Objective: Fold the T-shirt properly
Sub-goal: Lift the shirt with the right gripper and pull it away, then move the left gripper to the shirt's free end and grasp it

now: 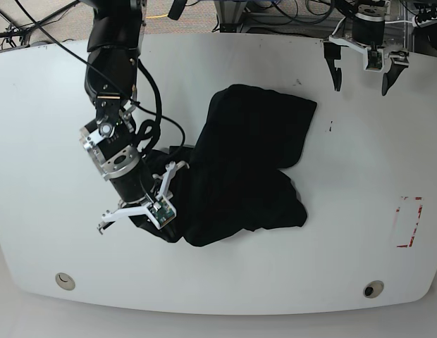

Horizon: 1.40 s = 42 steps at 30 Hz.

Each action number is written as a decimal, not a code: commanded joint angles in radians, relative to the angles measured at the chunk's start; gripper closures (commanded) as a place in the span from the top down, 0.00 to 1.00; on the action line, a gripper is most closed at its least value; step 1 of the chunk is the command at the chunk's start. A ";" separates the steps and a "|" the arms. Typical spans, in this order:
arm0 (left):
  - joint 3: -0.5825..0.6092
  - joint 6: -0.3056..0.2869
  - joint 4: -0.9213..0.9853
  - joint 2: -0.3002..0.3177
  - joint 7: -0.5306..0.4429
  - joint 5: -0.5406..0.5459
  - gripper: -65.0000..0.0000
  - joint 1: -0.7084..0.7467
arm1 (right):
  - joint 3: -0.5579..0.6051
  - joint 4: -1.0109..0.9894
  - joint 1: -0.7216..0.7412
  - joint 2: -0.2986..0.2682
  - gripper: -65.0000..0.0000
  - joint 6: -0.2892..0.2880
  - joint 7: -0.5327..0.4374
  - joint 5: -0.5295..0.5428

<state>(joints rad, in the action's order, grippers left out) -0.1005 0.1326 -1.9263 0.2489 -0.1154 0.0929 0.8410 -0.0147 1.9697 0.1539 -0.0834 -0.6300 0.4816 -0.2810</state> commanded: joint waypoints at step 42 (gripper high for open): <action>0.402 0.011 0.482 0.008 0.156 -0.005 0.92 -0.773 | 0.123 0.041 0.886 -0.105 0.00 0.019 0.134 -0.027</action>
<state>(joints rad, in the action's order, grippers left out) 0.2737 0.1360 -1.4616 0.2531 0.0776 0.0891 0.1051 0.1150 2.0010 1.0050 -0.1822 -0.6323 0.6289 -0.2977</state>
